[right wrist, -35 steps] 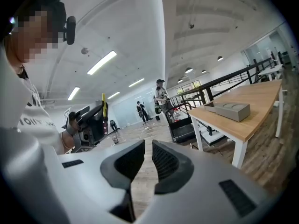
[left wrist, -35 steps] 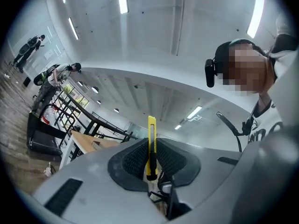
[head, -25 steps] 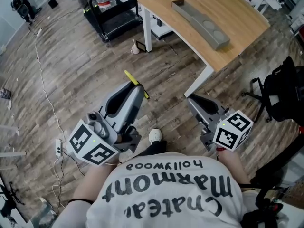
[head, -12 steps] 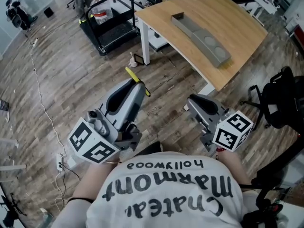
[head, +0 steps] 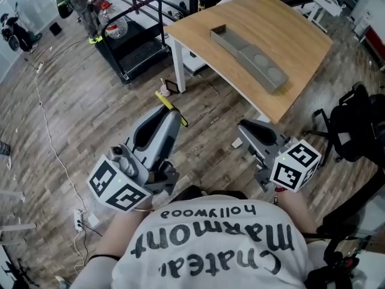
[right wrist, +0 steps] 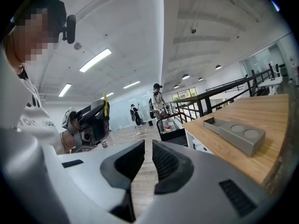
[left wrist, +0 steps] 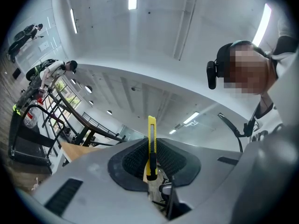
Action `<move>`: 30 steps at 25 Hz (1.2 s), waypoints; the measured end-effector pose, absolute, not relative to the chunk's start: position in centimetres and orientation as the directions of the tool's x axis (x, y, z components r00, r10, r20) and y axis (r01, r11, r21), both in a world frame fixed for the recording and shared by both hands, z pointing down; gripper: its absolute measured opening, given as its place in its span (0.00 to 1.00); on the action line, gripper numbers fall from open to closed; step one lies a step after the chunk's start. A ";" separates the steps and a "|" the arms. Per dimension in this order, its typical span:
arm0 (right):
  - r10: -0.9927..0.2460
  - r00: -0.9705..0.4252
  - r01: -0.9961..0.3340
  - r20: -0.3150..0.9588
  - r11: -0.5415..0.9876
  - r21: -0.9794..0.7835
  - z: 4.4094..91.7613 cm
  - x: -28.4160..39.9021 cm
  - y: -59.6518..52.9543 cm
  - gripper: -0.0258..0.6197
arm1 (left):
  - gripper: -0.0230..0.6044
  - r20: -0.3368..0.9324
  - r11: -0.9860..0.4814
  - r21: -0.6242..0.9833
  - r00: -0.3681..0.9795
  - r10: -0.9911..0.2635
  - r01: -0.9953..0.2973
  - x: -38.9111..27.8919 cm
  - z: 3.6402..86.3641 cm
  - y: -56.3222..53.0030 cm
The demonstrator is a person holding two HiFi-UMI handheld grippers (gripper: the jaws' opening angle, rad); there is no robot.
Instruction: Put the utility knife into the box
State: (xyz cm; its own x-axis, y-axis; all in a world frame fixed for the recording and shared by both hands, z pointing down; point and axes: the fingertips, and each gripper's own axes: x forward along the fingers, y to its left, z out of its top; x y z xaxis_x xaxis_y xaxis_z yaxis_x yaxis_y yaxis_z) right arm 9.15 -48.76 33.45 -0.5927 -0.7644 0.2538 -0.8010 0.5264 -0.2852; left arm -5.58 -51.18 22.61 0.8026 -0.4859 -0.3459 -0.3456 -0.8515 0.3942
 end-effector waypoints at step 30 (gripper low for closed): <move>-0.741 -0.631 -0.774 0.230 0.584 -0.246 32.8 14.2 -62.0 0.12 | 0.12 -0.409 -0.859 0.300 0.758 -0.509 -0.415 -1.4 20.4 -61.8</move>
